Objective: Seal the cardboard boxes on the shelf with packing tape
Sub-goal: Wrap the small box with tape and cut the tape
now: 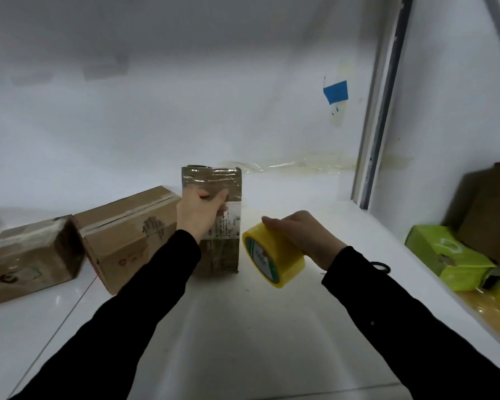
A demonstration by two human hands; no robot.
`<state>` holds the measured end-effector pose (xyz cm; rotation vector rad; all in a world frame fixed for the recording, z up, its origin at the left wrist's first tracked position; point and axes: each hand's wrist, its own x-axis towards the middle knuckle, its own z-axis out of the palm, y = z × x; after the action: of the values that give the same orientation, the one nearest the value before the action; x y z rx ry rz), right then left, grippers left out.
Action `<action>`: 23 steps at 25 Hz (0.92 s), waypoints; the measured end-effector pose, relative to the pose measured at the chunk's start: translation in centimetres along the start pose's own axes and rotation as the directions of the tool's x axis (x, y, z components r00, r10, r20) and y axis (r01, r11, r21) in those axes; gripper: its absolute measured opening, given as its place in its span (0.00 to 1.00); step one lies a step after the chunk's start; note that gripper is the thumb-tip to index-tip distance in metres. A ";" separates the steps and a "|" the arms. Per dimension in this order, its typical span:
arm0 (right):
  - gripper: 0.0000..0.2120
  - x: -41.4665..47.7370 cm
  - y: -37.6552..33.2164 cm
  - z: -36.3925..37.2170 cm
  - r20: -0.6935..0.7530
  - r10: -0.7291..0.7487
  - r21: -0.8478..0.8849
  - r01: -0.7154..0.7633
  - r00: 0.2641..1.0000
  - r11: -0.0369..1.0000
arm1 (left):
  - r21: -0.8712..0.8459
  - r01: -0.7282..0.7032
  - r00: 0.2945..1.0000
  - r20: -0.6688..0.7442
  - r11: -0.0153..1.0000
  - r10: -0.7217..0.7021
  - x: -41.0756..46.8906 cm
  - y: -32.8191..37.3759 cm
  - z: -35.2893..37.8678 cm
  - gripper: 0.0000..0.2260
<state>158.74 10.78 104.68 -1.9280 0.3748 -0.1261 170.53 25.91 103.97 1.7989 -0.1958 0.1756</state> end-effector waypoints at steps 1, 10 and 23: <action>0.25 -0.2 0.3 0.1 -0.001 0.002 -0.014 -0.002 1.000 1.000 | -0.057 0.021 0.999 0.027 0.998 -0.020 -0.1 0.1 0.2 0.14; 0.23 -1.9 2.1 2.4 0.027 0.122 0.083 -0.124 0.992 0.989 | -0.065 0.048 0.975 0.221 0.997 -0.033 -1.2 1.1 1.0 0.05; 0.25 -1.3 3.8 6.7 0.094 0.109 0.092 -0.118 0.990 0.989 | -0.093 0.022 0.943 0.332 0.995 0.010 -1.0 -1.5 -0.7 0.08</action>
<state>158.49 15.89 98.73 -1.8052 0.4106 0.0156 169.86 26.97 102.50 1.7238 -0.4314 -0.1427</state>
